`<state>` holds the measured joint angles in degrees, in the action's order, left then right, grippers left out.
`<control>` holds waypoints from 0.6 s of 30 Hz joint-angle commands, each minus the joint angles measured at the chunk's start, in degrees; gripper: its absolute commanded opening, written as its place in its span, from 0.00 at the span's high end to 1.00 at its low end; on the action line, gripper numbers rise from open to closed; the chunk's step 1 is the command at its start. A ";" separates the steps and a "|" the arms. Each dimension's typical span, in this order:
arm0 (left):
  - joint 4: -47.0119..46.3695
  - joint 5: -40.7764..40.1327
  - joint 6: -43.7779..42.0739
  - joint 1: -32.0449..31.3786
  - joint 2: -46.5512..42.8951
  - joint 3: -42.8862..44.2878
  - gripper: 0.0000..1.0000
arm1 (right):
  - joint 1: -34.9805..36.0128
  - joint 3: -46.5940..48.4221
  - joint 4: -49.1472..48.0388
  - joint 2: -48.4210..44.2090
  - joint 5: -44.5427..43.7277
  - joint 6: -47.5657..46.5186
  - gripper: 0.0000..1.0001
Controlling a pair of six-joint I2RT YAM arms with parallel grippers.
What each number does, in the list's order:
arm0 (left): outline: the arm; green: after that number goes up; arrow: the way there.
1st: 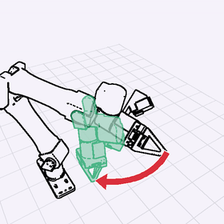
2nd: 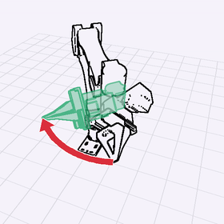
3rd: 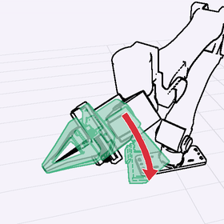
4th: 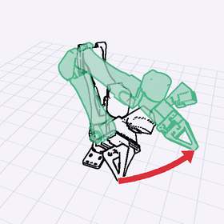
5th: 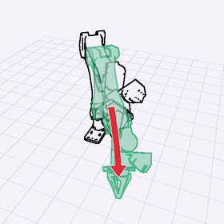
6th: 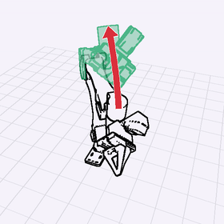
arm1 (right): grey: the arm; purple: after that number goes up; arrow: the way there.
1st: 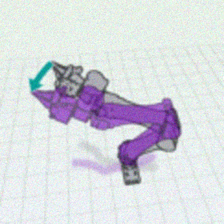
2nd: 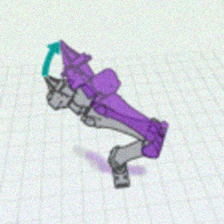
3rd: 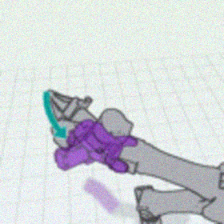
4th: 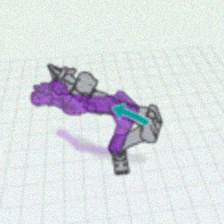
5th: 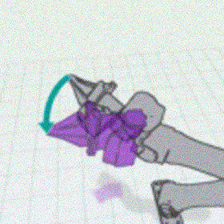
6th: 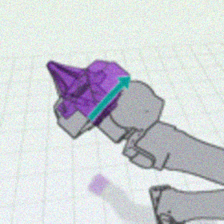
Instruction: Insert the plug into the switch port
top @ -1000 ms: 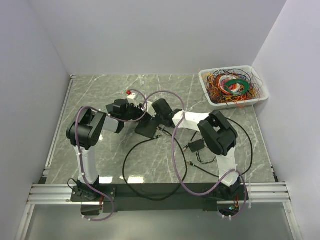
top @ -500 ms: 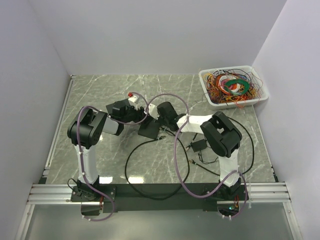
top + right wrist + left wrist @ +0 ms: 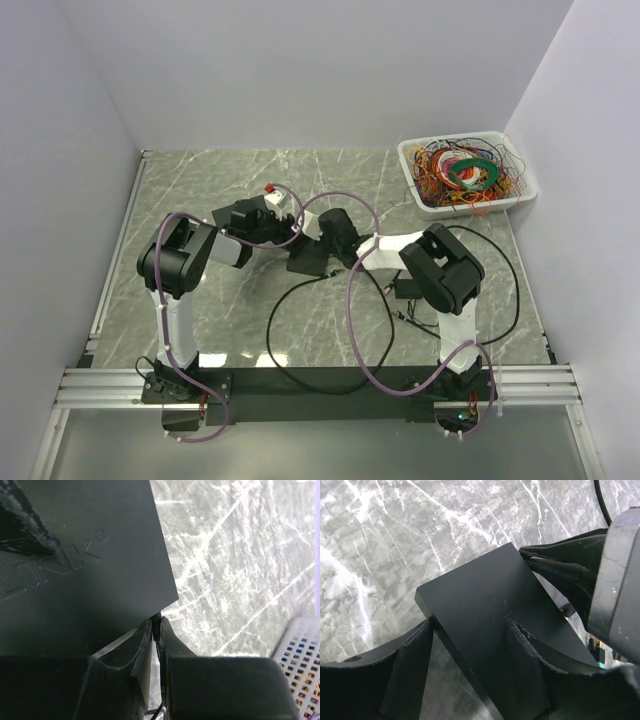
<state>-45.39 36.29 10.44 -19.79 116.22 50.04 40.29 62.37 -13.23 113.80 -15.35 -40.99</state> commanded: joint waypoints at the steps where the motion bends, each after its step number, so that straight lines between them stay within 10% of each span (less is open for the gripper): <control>1: 7.41 14.95 -3.05 -8.69 1.99 0.76 0.37 | 4.18 2.23 -24.63 -4.02 8.75 -3.66 1.00; 14: 1.54 9.32 1.68 -7.02 2.08 -2.49 0.32 | 2.78 3.63 -20.62 -5.34 9.03 10.55 1.00; 18: -6.01 9.76 6.86 -4.21 1.46 -5.65 0.30 | 1.55 4.08 -15.16 -6.48 11.39 15.06 0.86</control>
<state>-49.78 35.05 11.94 -20.38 116.33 47.70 40.14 60.45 -16.51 113.34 -15.94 -34.65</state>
